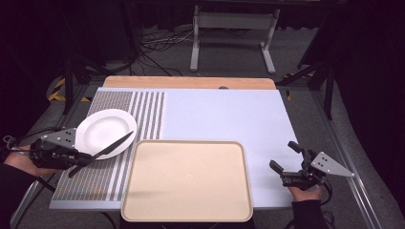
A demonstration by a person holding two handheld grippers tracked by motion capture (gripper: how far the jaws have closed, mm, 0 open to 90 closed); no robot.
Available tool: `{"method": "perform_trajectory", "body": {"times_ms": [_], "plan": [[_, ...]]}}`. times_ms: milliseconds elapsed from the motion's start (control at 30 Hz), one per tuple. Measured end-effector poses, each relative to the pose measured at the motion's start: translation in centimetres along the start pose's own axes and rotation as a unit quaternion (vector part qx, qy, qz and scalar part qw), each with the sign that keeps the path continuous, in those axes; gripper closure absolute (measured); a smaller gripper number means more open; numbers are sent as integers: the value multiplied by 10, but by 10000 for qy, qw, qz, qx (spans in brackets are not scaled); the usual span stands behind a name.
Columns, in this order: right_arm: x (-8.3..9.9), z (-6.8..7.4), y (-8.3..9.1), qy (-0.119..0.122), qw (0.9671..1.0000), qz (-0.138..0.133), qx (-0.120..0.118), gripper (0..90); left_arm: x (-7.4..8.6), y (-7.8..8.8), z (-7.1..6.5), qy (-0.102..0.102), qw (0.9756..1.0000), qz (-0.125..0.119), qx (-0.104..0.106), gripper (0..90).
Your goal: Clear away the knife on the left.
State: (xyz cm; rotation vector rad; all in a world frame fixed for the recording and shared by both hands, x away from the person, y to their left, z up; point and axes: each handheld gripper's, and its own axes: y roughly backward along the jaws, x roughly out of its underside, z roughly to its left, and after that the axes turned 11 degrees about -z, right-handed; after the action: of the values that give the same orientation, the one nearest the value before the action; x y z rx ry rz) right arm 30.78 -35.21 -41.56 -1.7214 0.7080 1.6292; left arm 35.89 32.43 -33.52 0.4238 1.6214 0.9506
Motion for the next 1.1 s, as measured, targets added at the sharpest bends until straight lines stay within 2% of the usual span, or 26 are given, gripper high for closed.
{"method": "perform_trajectory", "body": {"times_ms": [67,100,133,200,433,533,600,733,833,967,1000,1100], "plan": [[1,0,0,-51,10000,5,-7,10,-5,-4,-5,231,9996,-139,67,801],[1,0,-1,-51,10000,8,-16,9,-5,-4,-5,231,9996,-139,67,802],[1,0,-1,-70,10000,10,-17,10,-8,-7,-7,353,9991,-233,102,802],[1,0,-2,-45,10000,27,-31,10,-10,-10,-9,483,9984,-259,114,802],[1,0,-1,-31,10000,36,-10,10,-21,-23,-17,786,9962,-369,-1,801],[1,0,-1,-28,10000,39,-12,10,-28,-31,-21,983,9943,-417,-54,801],[1,0,0,-32,10000,28,-13,10,-33,-36,-24,1012,9938,-454,-108,800],[2,0,0,-39,10000,26,-20,10,-41,-44,-30,1224,9910,-544,-84,800],[2,0,0,-77,10000,18,-25,10,-45,-51,-33,1401,9888,-492,-143,800],[2,0,0,-53,10000,29,-27,10,-49,-57,-36,1414,9886,-496,-150,800],[2,0,0,-77,10000,30,-35,11,-50,-58,-38,1493,9874,-515,-125,800],[2,0,0,-41,10000,40,-36,11,-52,-62,-39,1536,9869,-495,-91,800]]}}
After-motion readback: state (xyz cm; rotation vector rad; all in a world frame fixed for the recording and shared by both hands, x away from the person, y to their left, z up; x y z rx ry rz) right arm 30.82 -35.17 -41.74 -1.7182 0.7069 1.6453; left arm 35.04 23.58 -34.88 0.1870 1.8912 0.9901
